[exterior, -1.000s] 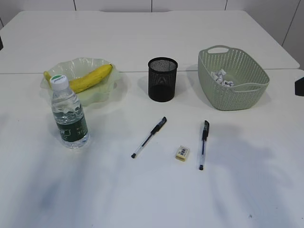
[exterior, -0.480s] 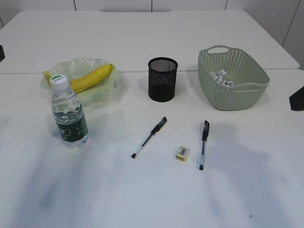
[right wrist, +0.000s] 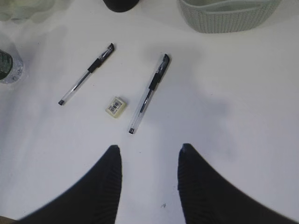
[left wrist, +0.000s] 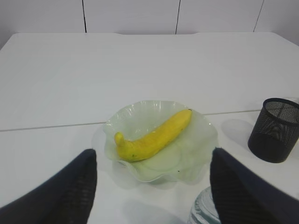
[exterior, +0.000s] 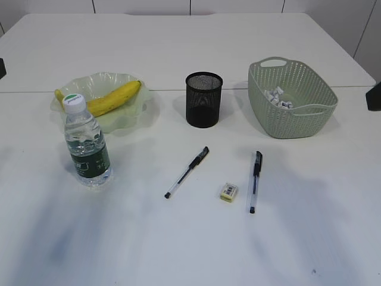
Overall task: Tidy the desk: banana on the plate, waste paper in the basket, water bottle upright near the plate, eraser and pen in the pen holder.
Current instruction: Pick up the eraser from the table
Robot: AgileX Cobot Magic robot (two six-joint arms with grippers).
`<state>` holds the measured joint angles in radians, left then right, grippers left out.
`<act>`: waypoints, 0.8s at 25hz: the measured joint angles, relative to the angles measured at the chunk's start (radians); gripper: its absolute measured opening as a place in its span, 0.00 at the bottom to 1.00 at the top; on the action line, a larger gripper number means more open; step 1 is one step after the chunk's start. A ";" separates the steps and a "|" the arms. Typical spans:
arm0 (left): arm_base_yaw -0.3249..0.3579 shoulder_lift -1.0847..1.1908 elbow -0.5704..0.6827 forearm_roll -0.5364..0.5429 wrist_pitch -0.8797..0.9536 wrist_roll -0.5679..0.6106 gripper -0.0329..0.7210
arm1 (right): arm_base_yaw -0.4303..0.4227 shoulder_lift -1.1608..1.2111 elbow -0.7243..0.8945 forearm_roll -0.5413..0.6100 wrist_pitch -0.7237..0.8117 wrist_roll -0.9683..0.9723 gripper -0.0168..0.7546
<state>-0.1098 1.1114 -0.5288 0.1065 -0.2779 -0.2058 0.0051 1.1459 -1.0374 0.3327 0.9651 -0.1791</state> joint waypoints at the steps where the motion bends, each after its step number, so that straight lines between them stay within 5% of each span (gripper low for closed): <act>1: 0.000 0.000 0.000 0.000 0.000 0.000 0.76 | 0.000 0.002 -0.021 -0.003 0.012 0.002 0.41; 14: 0.000 0.000 0.000 0.000 0.000 0.000 0.75 | 0.002 0.112 -0.142 -0.063 0.082 0.006 0.41; 20: 0.000 0.000 0.000 0.000 0.000 0.000 0.75 | 0.125 0.204 -0.197 -0.212 0.068 0.064 0.41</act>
<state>-0.1098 1.1114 -0.5288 0.1065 -0.2779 -0.2058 0.1298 1.3496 -1.2343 0.1202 1.0332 -0.1156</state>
